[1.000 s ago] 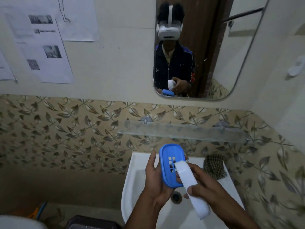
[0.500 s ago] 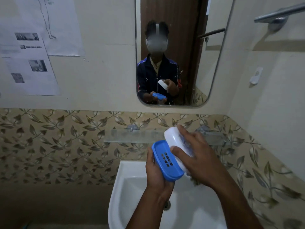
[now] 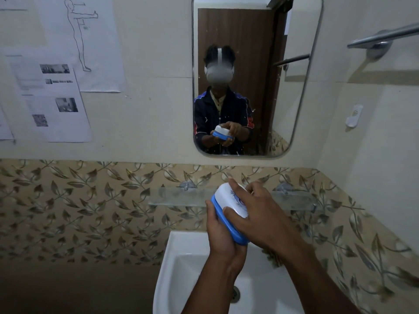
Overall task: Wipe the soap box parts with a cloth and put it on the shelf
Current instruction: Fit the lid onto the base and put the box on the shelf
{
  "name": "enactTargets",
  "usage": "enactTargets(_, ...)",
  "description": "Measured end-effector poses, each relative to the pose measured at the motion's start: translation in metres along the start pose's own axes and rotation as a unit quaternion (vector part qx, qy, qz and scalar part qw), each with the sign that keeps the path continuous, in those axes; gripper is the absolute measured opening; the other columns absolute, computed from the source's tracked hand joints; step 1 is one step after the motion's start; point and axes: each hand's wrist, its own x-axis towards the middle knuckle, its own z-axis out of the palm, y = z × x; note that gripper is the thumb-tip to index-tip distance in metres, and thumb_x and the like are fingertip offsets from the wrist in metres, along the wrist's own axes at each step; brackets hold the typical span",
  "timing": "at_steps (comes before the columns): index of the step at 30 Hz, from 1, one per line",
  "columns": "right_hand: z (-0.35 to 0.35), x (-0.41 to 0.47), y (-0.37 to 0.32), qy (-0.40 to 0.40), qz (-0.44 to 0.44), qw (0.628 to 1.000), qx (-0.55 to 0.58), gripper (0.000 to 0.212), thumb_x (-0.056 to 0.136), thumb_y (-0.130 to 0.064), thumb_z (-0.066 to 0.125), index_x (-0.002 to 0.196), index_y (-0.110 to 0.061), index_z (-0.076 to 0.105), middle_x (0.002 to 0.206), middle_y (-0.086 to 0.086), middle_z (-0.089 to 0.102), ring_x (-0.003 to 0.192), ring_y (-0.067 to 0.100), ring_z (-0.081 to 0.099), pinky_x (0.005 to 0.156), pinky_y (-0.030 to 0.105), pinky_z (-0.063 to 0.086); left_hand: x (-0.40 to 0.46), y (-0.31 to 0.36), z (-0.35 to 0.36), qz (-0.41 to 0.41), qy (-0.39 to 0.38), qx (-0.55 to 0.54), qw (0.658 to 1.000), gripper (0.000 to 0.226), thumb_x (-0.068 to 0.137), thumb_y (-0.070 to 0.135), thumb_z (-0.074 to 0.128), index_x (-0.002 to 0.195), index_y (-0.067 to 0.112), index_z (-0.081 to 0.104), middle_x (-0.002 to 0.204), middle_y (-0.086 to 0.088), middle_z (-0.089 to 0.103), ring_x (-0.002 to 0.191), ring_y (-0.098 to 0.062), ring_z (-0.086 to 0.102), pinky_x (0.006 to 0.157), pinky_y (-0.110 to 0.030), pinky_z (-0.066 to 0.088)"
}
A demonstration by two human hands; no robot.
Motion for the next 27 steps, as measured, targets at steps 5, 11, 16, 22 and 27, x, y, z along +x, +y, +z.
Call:
enactTargets(5, 0.005, 0.002, -0.002, 0.001, -0.002, 1.000, 0.006, 0.081, 0.079, -0.068, 0.033, 0.153, -0.045, 0.011, 0.112, -0.006, 0.035, 0.109, 0.011, 0.043, 0.092, 0.028, 0.046, -0.002, 0.005, -0.001, 0.007, 0.007, 0.017, 1.000, 0.061, 0.098, 0.058, 0.035, 0.123, 0.012, 0.068, 0.110, -0.015, 0.074, 0.100, -0.028, 0.070, 0.086, -0.039, 0.057)
enactTargets(11, 0.008, 0.007, -0.006, -0.029, 0.000, 1.000, 0.004, 0.075, 0.089, -0.064, 0.039, 0.152, -0.048, 0.001, 0.119, -0.005, 0.036, 0.114, 0.013, 0.043, 0.091, 0.032, 0.048, 0.002, 0.009, -0.005, 0.000, 0.010, 0.020, 1.000, 0.063, 0.097, 0.061, 0.036, 0.124, 0.014, 0.067, 0.113, -0.016, 0.074, 0.101, -0.030, 0.071, 0.088, -0.042, 0.056)
enactTargets(16, 0.015, 0.006, -0.008, -0.066, 0.000, 0.998, -0.021, 0.075, 0.092, -0.064, 0.032, 0.151, -0.045, -0.010, 0.140, 0.001, 0.028, 0.129, 0.019, 0.034, 0.101, 0.035, 0.040, 0.002, 0.011, -0.006, -0.015, 0.003, 0.010, 1.000, 0.062, 0.098, 0.062, 0.035, 0.119, 0.014, 0.069, 0.116, -0.016, 0.073, 0.102, -0.029, 0.073, 0.097, -0.043, 0.051)
enactTargets(22, 0.016, 0.008, -0.005, -0.083, 0.011, 0.996, -0.007, 0.073, 0.093, -0.062, 0.032, 0.152, -0.044, -0.007, 0.147, 0.001, 0.025, 0.133, 0.020, 0.032, 0.109, 0.039, 0.034, 0.004, 0.009, -0.001, -0.007, 0.013, 0.001, 1.000, 0.061, 0.098, 0.060, 0.035, 0.118, 0.013, 0.069, 0.115, -0.017, 0.074, 0.101, -0.030, 0.073, 0.097, -0.044, 0.051)
enactTargets(27, 0.013, 0.010, -0.002, -0.078, 0.011, 0.997, 0.012, 0.073, 0.093, -0.061, 0.035, 0.152, -0.046, -0.005, 0.145, -0.002, 0.025, 0.133, 0.018, 0.028, 0.110, 0.040, 0.032, 0.006, 0.006, 0.002, -0.005, 0.019, -0.008, 1.000, 0.064, 0.098, 0.061, 0.034, 0.124, 0.012, 0.066, 0.120, -0.018, 0.072, 0.111, -0.033, 0.068, 0.104, -0.047, 0.047)
